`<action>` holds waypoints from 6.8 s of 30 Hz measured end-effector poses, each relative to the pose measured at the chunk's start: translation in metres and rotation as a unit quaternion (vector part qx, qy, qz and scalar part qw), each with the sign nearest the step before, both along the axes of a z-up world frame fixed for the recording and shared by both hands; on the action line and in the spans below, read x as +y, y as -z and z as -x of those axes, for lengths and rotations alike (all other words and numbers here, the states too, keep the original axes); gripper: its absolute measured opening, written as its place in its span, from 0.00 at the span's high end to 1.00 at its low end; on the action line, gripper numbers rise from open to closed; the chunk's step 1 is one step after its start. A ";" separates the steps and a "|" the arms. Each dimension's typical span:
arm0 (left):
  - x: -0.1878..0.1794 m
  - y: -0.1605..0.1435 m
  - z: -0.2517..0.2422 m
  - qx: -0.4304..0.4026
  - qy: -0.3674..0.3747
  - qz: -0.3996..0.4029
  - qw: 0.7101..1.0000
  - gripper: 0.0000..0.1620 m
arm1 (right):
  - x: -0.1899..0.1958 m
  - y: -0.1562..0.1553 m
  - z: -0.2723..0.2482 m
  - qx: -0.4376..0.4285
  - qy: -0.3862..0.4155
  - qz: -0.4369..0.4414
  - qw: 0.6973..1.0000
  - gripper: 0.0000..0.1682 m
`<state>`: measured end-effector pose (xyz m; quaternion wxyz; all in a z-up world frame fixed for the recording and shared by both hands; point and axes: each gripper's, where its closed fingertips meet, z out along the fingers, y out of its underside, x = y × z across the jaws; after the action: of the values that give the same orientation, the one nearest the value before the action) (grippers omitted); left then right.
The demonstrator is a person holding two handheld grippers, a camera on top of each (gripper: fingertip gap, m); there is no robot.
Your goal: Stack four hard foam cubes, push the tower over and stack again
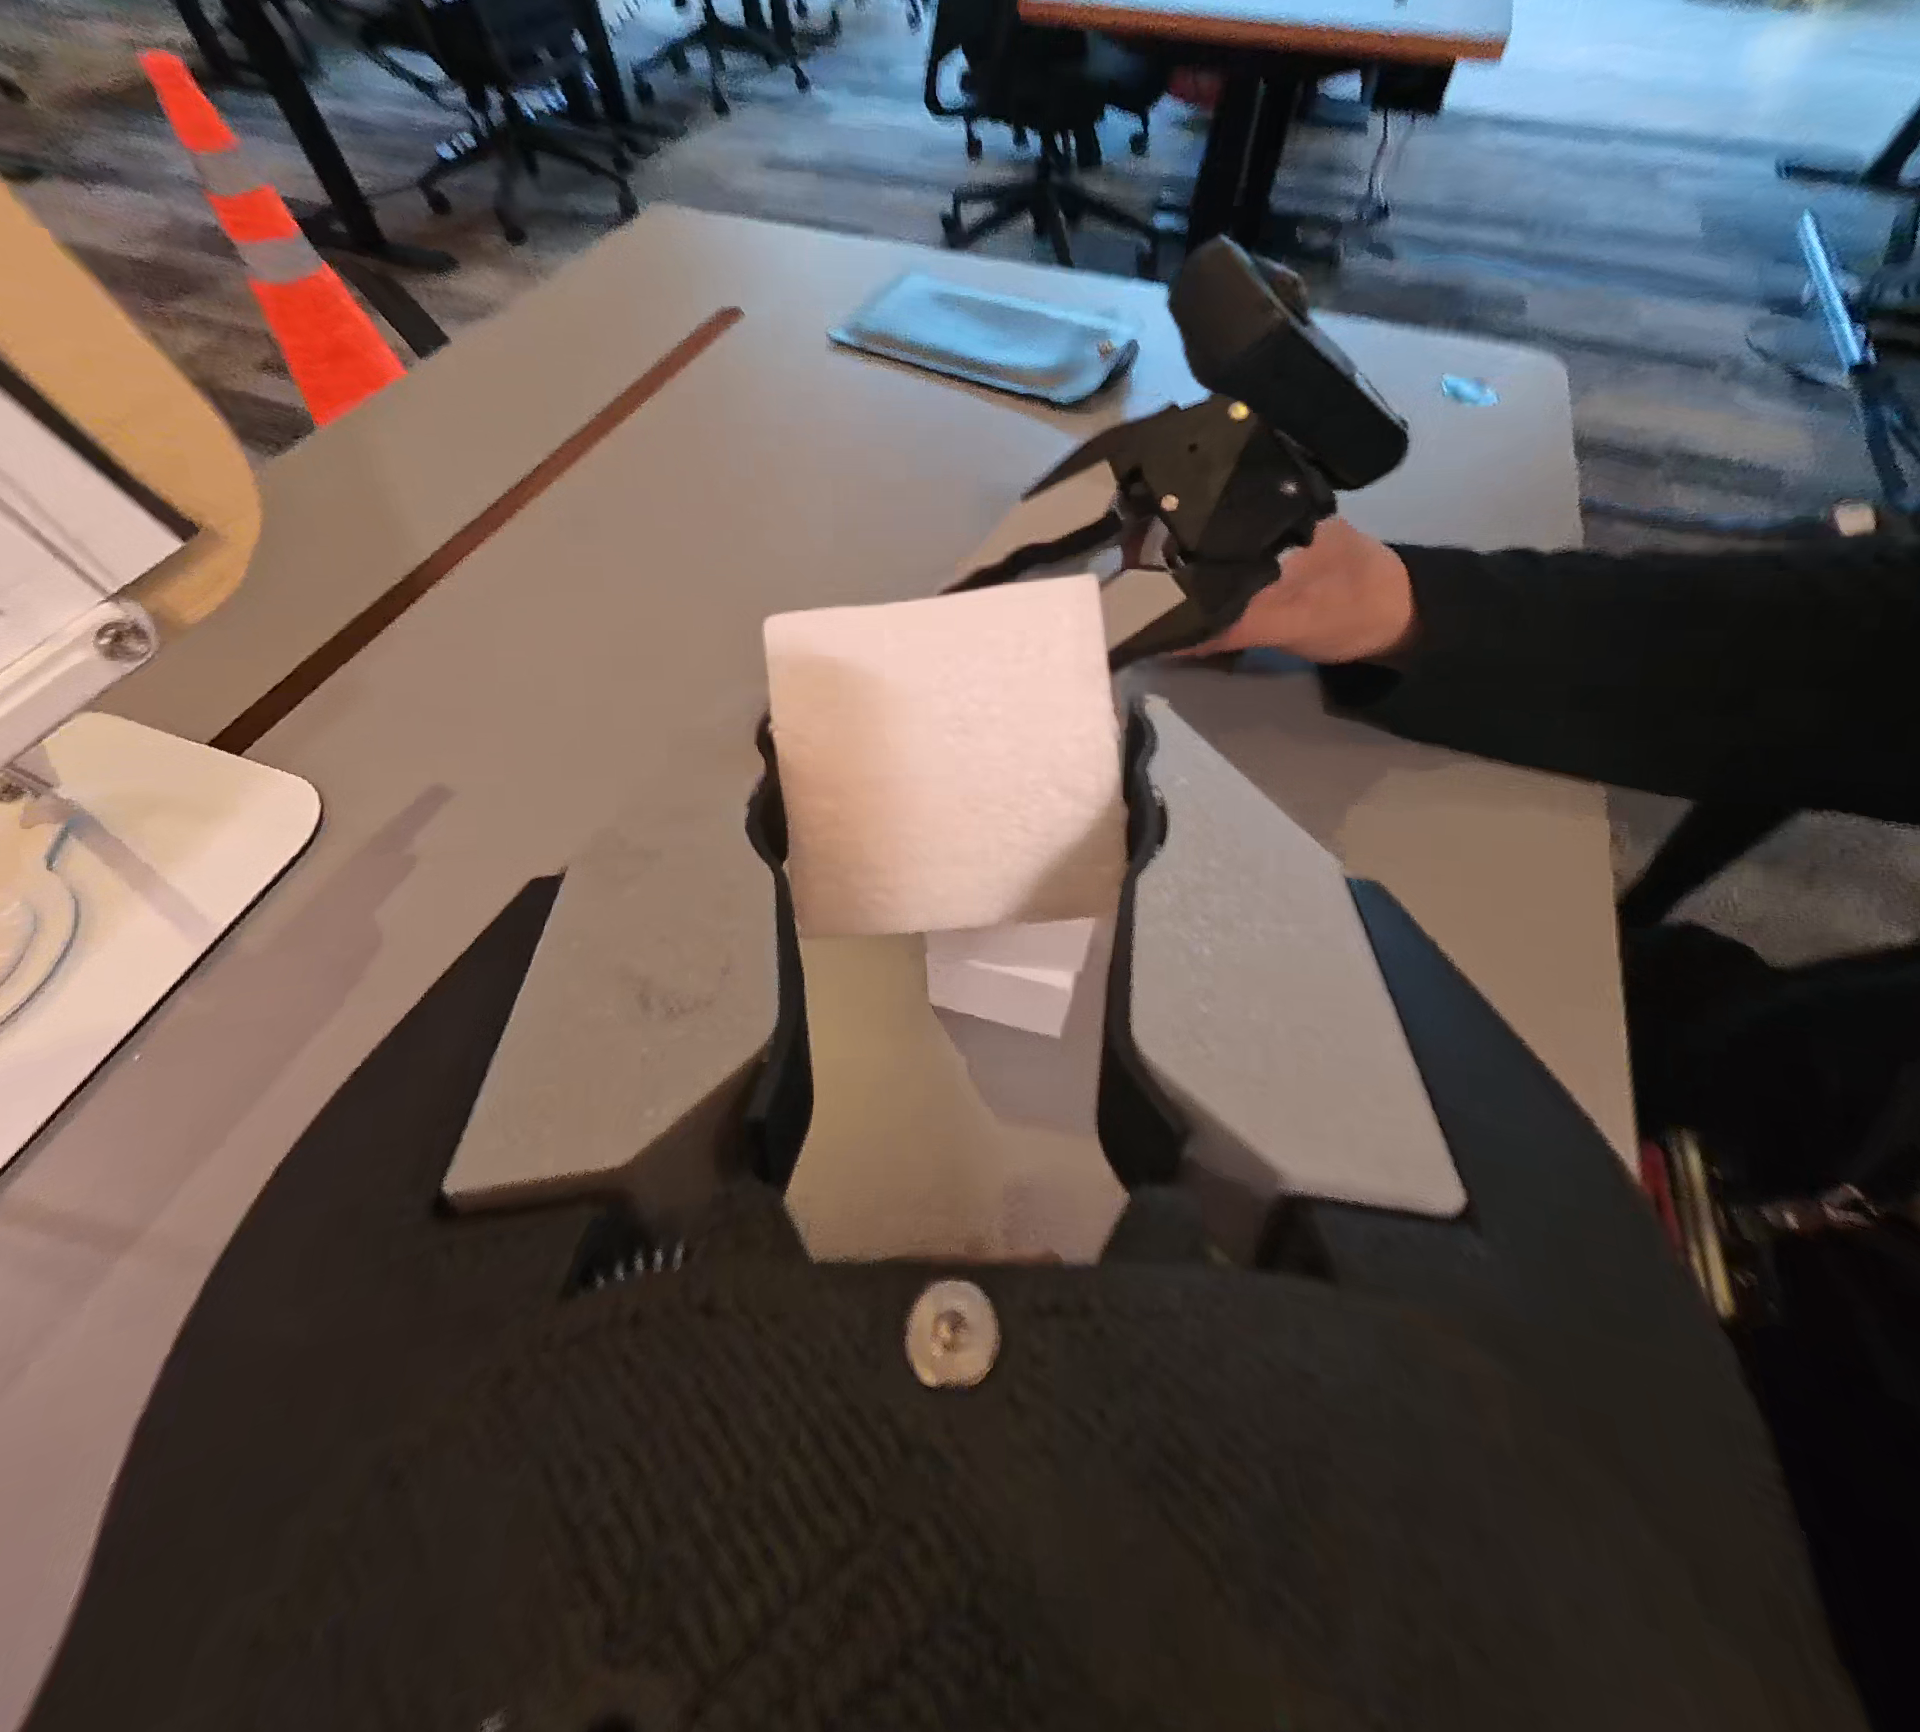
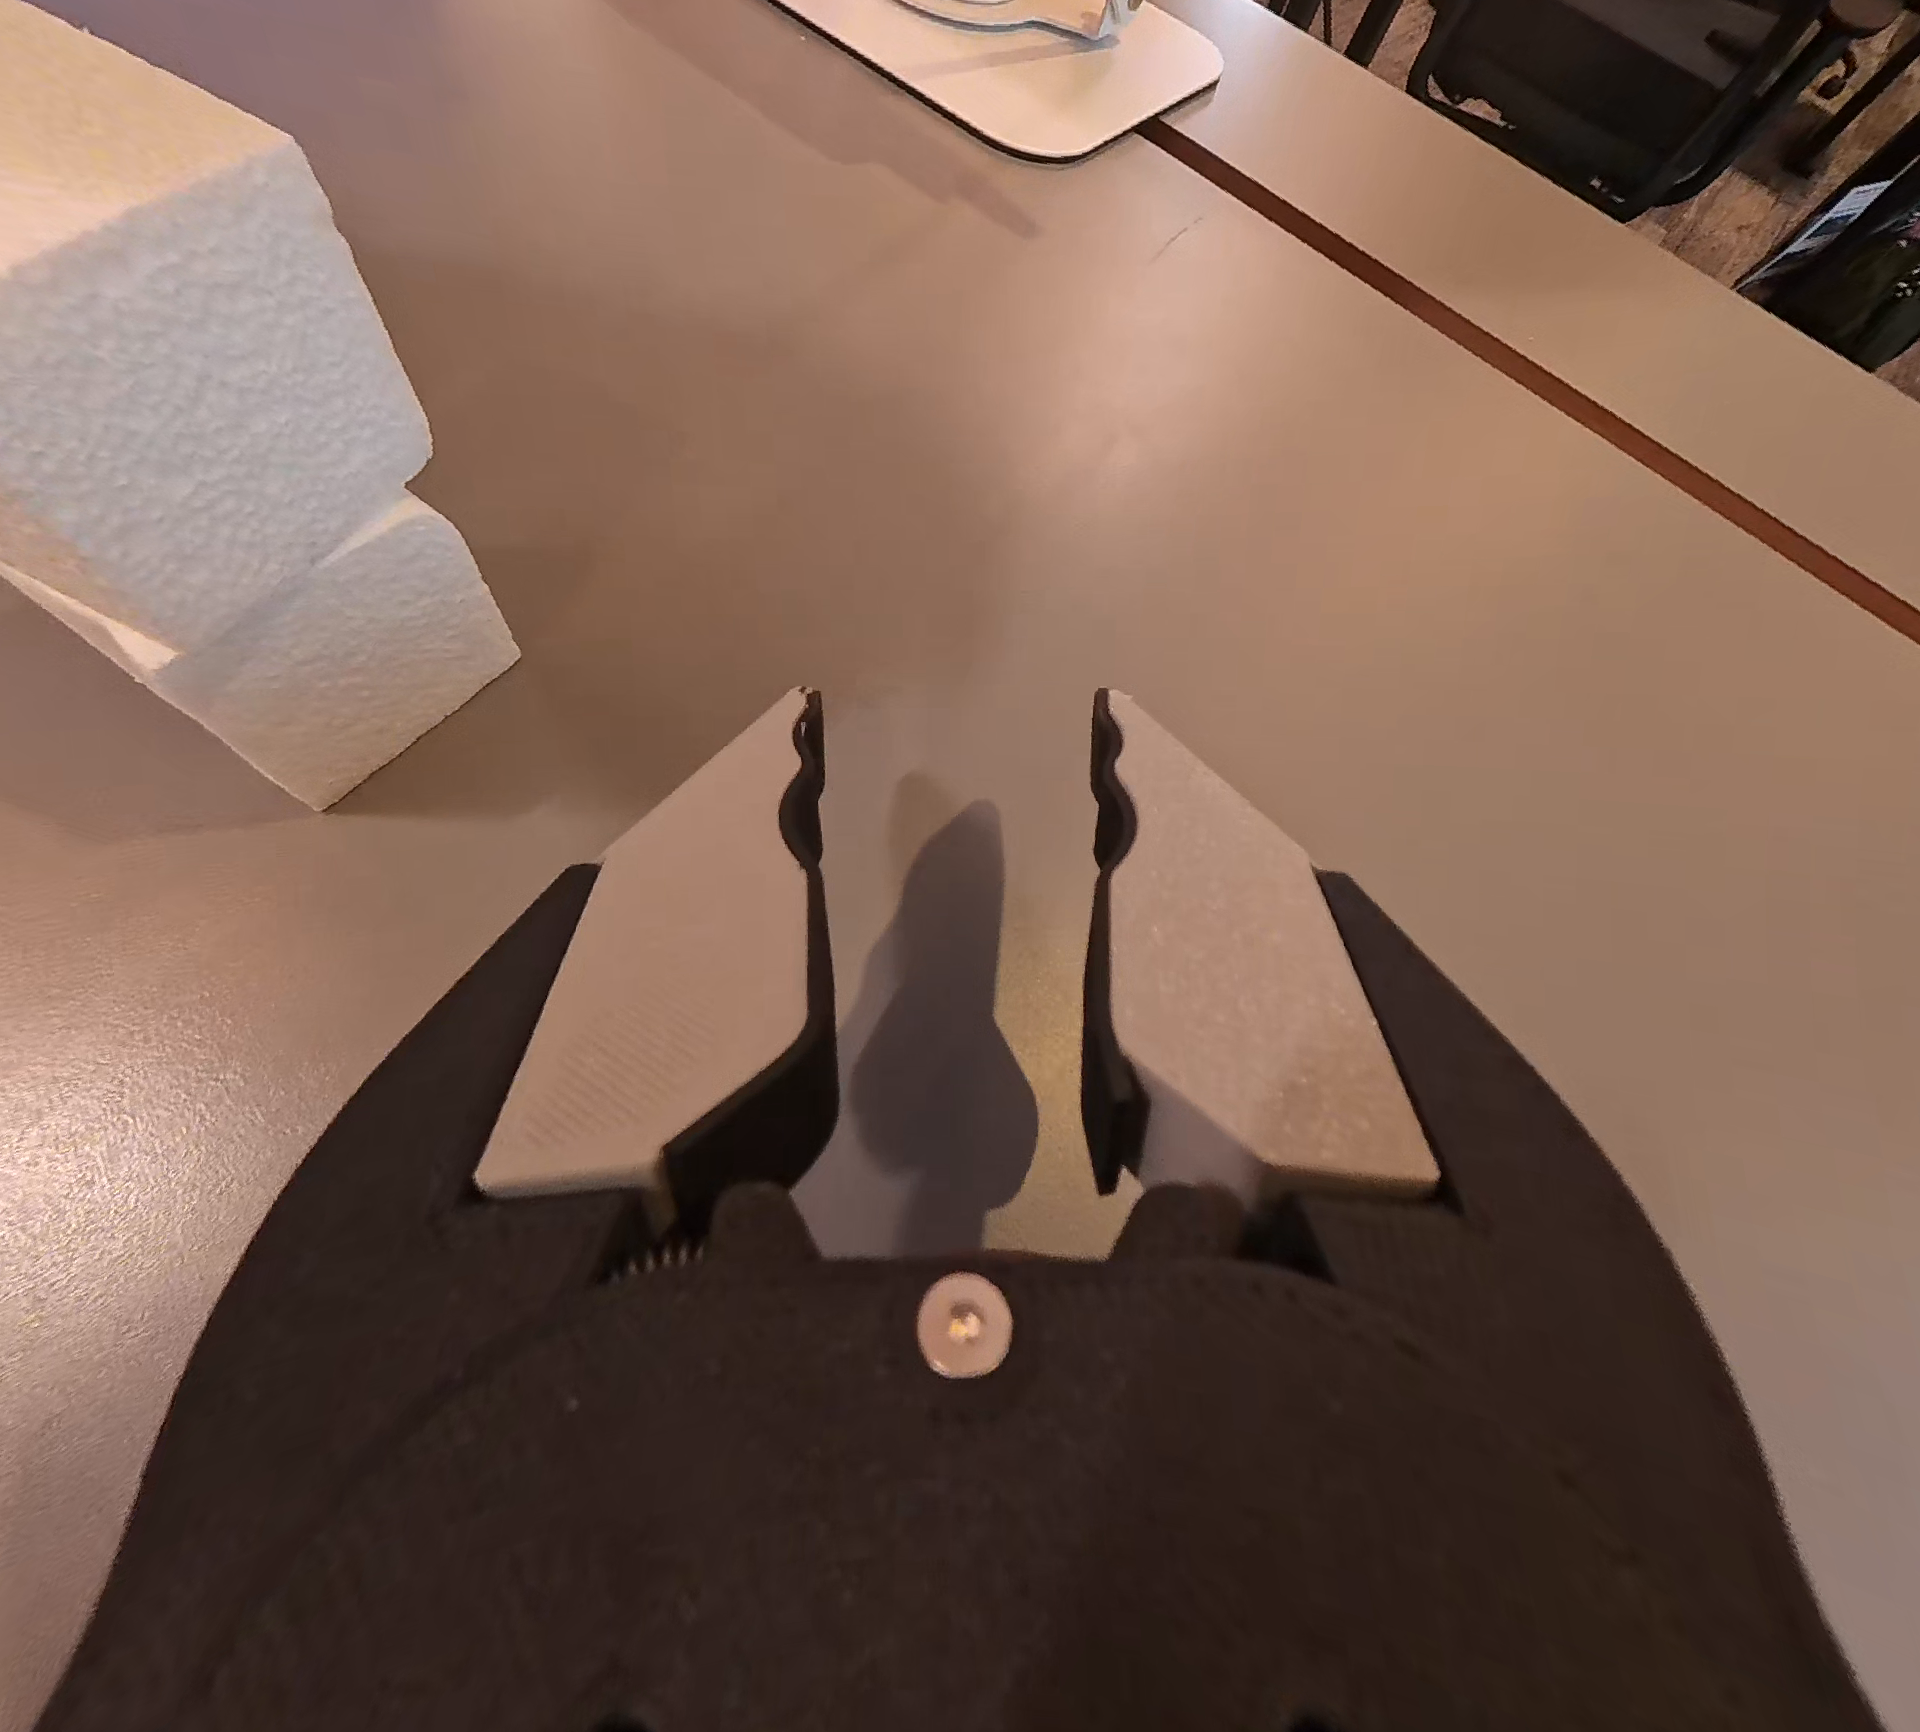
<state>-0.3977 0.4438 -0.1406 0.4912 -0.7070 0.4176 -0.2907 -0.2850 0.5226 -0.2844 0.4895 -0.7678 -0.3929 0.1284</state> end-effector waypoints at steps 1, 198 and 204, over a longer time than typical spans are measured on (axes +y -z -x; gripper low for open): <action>-0.003 -0.001 -0.004 0.023 0.008 0.004 1.000 0.61 | 0.000 0.000 0.001 0.000 -0.001 0.001 1.000 0.71; 0.048 -0.009 0.070 0.036 -0.171 -0.043 0.984 0.56 | -0.009 -0.008 0.008 0.006 -0.013 -0.017 1.000 0.70; 0.064 0.046 0.119 -0.042 -0.263 -0.052 0.962 0.63 | -0.009 -0.005 0.009 -0.001 -0.012 -0.017 1.000 0.70</action>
<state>-0.5168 0.5076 -0.1865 0.6037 -0.7526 0.2100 -0.1584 -0.2938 0.5132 -0.2793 0.5000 -0.7551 -0.4048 0.1266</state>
